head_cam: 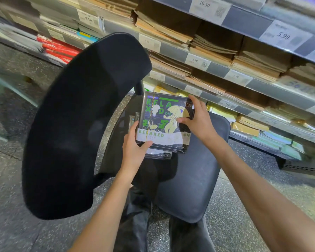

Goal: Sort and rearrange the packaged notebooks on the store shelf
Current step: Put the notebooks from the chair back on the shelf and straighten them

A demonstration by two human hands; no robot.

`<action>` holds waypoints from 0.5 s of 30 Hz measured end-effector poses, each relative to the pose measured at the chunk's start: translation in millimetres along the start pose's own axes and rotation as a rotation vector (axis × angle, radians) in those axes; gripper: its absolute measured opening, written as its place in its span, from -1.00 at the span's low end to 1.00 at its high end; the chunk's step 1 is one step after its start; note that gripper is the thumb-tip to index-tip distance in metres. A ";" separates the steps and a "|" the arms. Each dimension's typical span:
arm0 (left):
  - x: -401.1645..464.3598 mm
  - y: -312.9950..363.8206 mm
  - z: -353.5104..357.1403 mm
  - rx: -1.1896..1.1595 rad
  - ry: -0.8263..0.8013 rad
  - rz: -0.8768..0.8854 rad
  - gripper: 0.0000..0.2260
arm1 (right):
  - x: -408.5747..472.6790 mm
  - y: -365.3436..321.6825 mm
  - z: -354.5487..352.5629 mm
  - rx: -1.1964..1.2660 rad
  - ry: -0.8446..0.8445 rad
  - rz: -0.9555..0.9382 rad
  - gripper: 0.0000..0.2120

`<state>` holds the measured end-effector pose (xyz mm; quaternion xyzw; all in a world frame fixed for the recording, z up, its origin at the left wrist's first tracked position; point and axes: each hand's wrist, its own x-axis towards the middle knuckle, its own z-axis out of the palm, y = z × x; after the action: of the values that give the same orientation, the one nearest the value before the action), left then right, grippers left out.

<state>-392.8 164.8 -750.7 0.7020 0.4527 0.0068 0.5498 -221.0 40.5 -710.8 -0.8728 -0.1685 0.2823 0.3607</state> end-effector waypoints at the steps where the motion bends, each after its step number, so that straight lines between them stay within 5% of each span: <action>1: 0.7 7.0 -1.4 0.000 0.000 0.008 -0.30 | -0.5 -5.5 -6.1 0.000 0.015 -0.012 -0.23; 15: -12.5 160.5 -34.3 -0.067 0.004 0.316 -0.33 | -21.0 -118.0 -128.1 -0.022 0.239 -0.198 -0.21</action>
<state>-316.8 185.3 -606.2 0.7456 0.3374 0.1098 0.5640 -169.5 42.2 -543.1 -0.8832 -0.2128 0.1376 0.3945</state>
